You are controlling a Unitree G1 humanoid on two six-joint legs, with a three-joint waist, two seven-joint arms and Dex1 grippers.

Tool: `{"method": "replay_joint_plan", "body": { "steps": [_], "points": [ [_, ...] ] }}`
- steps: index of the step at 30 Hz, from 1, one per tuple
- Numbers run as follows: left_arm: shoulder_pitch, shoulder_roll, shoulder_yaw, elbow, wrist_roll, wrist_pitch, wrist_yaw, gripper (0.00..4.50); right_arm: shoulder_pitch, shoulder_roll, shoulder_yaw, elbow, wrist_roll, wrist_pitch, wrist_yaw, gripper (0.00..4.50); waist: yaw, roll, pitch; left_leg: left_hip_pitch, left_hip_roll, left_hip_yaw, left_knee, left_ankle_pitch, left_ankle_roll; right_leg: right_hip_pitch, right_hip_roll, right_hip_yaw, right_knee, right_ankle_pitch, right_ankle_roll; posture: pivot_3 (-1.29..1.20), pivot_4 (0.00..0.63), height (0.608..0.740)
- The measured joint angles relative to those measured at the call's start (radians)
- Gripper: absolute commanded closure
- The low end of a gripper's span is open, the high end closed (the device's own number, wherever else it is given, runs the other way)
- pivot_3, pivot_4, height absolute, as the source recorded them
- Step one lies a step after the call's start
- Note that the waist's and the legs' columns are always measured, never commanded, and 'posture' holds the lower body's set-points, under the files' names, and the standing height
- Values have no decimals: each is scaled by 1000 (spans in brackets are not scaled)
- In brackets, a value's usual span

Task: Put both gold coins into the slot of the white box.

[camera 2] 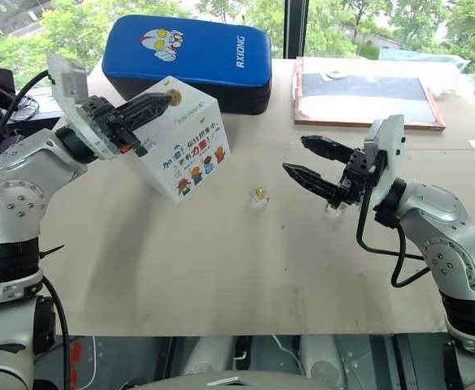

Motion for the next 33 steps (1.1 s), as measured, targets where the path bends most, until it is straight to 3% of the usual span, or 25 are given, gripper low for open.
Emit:
{"method": "replay_joint_plan", "body": {
  "steps": [11, 33],
  "points": [
    [-91, -6, -5, 186, 176, -84, -110, 4500, -16, 40, 17, -42, -43, 20, -11, 1384, 5, -1, 1, 0, -1, 0, 1, 0, 0, 1, -3, -2, 0, 0, 0, 0, 150, 740],
    [-248, 54, -78, 426, 391, -60, -342, 4500, 13, 102, 16, -51, -98, 18, -13, 1384, -1, -1, 0, 3, -2, 0, 4, -2, 4, 1, -2, -5, 8, 0, 0, 0, 150, 740]
  ]
}}
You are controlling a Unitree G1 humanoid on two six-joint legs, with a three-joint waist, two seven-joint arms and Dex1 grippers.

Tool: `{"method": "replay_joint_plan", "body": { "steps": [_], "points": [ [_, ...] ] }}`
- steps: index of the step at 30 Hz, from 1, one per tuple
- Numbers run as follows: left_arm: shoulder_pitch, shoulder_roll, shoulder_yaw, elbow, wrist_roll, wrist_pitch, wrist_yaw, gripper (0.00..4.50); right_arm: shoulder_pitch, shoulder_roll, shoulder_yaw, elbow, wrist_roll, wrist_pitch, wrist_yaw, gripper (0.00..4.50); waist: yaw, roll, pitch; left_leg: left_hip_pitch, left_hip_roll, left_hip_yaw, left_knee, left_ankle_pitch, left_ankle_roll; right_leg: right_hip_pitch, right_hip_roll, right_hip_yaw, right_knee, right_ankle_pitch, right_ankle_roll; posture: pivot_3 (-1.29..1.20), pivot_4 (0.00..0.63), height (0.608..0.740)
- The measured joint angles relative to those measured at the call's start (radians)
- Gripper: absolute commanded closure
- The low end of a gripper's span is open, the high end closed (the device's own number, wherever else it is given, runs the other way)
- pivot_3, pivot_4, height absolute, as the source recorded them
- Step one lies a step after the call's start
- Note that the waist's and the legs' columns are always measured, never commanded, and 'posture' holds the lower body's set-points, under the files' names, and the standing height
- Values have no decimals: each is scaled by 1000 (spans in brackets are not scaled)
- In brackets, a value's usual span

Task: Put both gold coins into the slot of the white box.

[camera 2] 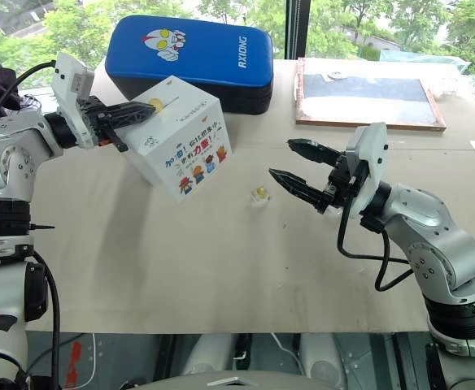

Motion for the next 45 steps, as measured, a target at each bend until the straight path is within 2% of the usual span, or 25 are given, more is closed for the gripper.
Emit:
{"method": "replay_joint_plan", "body": {
  "steps": [9, 31, 33, 38, 39, 45],
  "points": [
    [-34, -11, -7, 61, 41, -30, -29, 4500, 6, 14, 0, -15, -12, 0, -20, 1384, -2, 0, 0, 0, 0, 0, 3, 0, 0, 0, 0, 0, 3, 0, 0, 0, 150, 740],
    [-31, -37, -8, 30, 97, -1, 17, 4500, 6, 27, 0, -28, -23, 0, -23, 1384, -3, 0, -1, 2, 0, 0, 12, 0, 1, 1, 1, 2, 13, 0, 0, 0, 150, 740],
    [-29, -37, -7, 26, 98, 3, 19, 3923, 6, 27, 0, -28, -24, 0, -24, 1325, -3, 0, -1, 3, 0, 0, 12, 0, 1, 1, 1, 3, 14, 0, 0, 0, 150, 740],
    [-21, -33, -6, 1, 98, 15, 16, 2103, 6, 27, 0, -28, -29, 0, -26, 1325, -1, 0, -1, 2, 0, 0, 12, 0, 1, 1, 0, 3, 14, 0, 0, 0, 150, 740],
    [-22, -33, -6, 3, 100, 13, 23, 1942, 6, 29, 0, -28, -30, 0, -26, 1325, -1, 0, -1, 2, 0, 0, 12, 0, 1, 1, 0, 3, 14, 0, 0, 0, 150, 740],
    [-24, -48, 10, 9, 103, 1, 49, 1942, 9, 32, 0, -28, -38, 1, -33, 1325, 0, 0, -1, 2, 0, 0, 12, 0, 1, 1, 0, 2, 14, 0, 0, 0, 150, 740]
  ]
}}
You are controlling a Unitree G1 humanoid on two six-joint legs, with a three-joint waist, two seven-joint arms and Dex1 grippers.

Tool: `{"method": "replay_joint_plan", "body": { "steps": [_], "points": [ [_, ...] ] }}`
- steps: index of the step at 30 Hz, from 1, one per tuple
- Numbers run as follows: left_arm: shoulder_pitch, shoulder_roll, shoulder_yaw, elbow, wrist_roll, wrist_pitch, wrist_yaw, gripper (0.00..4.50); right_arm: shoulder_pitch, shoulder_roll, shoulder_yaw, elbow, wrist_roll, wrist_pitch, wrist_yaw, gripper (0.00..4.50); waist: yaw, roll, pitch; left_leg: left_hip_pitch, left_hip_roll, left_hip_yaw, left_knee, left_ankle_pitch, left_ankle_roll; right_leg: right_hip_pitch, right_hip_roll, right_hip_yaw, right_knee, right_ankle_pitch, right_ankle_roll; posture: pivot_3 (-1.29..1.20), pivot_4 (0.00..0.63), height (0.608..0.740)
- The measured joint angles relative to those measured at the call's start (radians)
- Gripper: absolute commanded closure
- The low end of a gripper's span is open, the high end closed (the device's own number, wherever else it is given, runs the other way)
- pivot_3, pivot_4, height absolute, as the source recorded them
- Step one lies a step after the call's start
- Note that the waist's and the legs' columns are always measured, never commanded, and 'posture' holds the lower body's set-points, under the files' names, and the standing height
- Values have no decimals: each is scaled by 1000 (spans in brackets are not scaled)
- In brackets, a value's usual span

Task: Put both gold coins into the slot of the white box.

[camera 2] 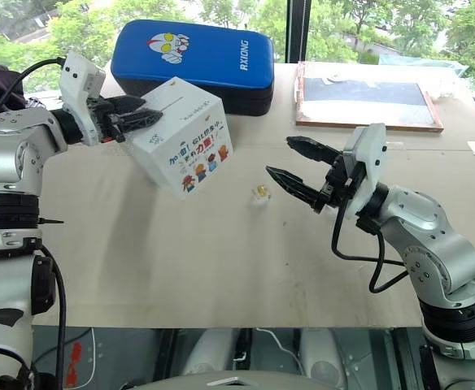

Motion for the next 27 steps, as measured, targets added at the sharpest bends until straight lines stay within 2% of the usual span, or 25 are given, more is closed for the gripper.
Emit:
{"method": "replay_joint_plan", "body": {
  "steps": [3, 6, 8, 11, 16, 20, 24, 27],
  "points": [
    [19, -32, 46, -15, -49, -11, -20, 1942, 24, 5, 31, 2, -42, 3, -21, 1325, 0, -1, 0, -2, 0, -1, 1, 0, 0, -1, 0, 0, 0, 0, 0, 0, 150, 740],
    [65, -51, 104, -115, -153, -1, -92, 1942, 45, 68, 117, 34, -112, 5, -75, 1325, -3, -1, 0, -3, 0, 0, 1, 0, -1, -2, -1, 1, -2, 0, 0, 0, 150, 740],
    [106, -35, 129, -214, -242, 45, -162, 1942, 45, 70, 228, 91, -222, 5, -103, 1325, -8, -1, 0, -3, 0, 1, 0, 1, -1, -2, -1, 2, -2, 0, 0, 0, 150, 740],
    [208, 60, 148, -342, -331, 110, -278, 1942, 27, 163, 317, 226, -354, 23, -192, 1325, -17, -1, 1, -3, 1, 1, 0, 2, -3, -3, 0, 3, -1, 0, 0, 0, 150, 740],
    [353, 191, 141, -451, -341, 136, -363, 1942, -31, 267, 357, 376, -466, 25, -276, 1325, -18, -1, 1, -3, 1, 0, 0, 0, -1, -4, 1, 3, -1, 0, -1, 0, 150, 740],
    [525, 320, 84, -568, -272, 129, -401, 1942, -48, 331, 364, 436, -509, 23, -293, 1325, -18, 0, 1, -3, 0, 1, -1, 0, -1, -3, 0, 3, -2, 0, -1, 0, 150, 740],
    [577, 334, 51, -604, -242, 127, -394, 1942, -64, 361, 360, 465, -532, 23, -297, 1325, -6, -1, 1, -3, 1, 0, -1, 0, -1, -4, 1, 3, -2, 0, -1, 0, 150, 740],
    [576, 334, 52, -618, -242, 126, -387, 1893, -70, 375, 359, 467, -543, 22, -293, 2064, -5, -1, 1, -3, 1, 0, -1, 0, -1, -3, 1, 3, -2, 0, -1, 0, 150, 740]
  ]
}}
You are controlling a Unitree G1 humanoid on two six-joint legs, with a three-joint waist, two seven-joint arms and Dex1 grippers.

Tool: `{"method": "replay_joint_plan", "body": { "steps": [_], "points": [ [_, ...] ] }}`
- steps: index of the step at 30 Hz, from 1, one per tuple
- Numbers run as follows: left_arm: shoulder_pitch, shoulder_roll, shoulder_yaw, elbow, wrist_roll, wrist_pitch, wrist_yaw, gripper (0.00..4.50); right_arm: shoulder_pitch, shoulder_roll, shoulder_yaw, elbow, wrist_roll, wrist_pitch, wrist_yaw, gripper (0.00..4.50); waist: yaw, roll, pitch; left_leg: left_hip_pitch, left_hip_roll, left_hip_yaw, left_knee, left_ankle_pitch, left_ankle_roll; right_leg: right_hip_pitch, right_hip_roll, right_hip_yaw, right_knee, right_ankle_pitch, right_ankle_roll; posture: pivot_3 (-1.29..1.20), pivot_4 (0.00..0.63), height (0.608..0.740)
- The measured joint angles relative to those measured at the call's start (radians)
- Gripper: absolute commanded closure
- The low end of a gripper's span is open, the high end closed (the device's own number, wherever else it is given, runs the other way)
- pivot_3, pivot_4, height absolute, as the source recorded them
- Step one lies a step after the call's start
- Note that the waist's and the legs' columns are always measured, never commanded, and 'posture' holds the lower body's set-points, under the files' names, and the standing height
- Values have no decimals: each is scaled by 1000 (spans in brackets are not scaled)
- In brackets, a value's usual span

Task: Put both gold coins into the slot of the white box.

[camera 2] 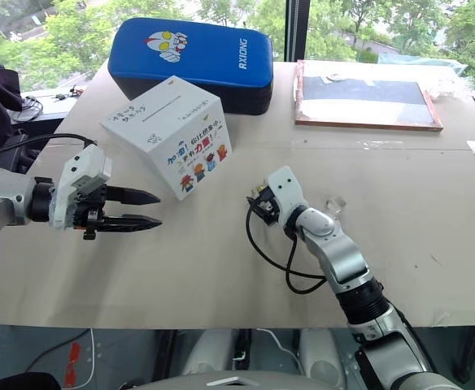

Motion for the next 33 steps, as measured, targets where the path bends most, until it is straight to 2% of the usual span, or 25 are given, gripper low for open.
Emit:
{"method": "replay_joint_plan", "body": {
  "steps": [3, 5, 6, 13, 19, 22, 26, 30, 33],
  "points": [
    [0, 0, 0, 0, 0, -1, 10, 1893, 0, 0, -8, 3, -10, -4, 6, 3506, 0, 0, 0, 0, 0, 1, 0, 0, 0, 0, 0, 0, 0, 0, 0, 0, 150, 740],
    [0, -1, 0, 0, 0, -2, 13, 1893, 0, 0, -14, 3, -12, -8, 9, 4311, 0, 0, 0, 0, 0, 1, 0, 0, 0, 0, 0, 0, 0, 0, 0, 0, 150, 740],
    [-1, -2, -1, 0, 1, -2, 16, 1893, 0, 0, -17, 3, -15, -13, 13, 4421, -1, 0, 0, 0, 0, 1, 0, 0, 0, 0, 0, 0, 0, 0, 0, 0, 150, 740],
    [-40, -35, -20, 1, -5, 4, 26, 1893, 1, 8, -24, 3, -21, -19, 24, 4421, 0, 0, 0, 0, 0, 1, 0, 0, 0, 0, 1, -1, 0, 0, 0, 0, 150, 740],
    [-87, -183, 25, 1, -138, 83, 107, 1893, 3, 100, -146, -75, 135, 27, 46, 4421, 0, 0, 0, 0, 0, 0, 0, 0, 0, 0, 1, 0, 0, 0, 0, 0, 150, 740],
    [-121, -395, 98, 1, -282, 151, 262, 1893, -5, 212, -276, -143, 351, 102, 38, 4421, 2, -1, 0, 0, 0, -2, 1, 0, 0, 1, -1, 0, 1, 0, 1, 0, 150, 740],
    [-132, -648, 158, 3, -452, 206, 511, 1893, -58, 305, -392, -220, 619, 176, -13, 4421, 2, -1, -1, 0, 0, -2, 2, 0, 0, 1, -4, 0, 2, 1, 0, 0, 150, 740],
    [-144, -814, 226, 3, -627, 211, 723, 1893, -68, 305, -445, -252, 806, 203, -72, 4421, 1, -1, -1, 1, 0, -2, 1, 0, 0, 1, -6, 0, 3, 1, 0, 0, 150, 740],
    [-160, -891, 250, 2, -728, 187, 821, 1893, -69, 304, -446, -252, 875, 205, -93, 4421, 0, -2, -1, 1, 0, -2, 1, 0, 0, 1, -5, 0, 3, 1, 0, 0, 150, 740]
  ]
}}
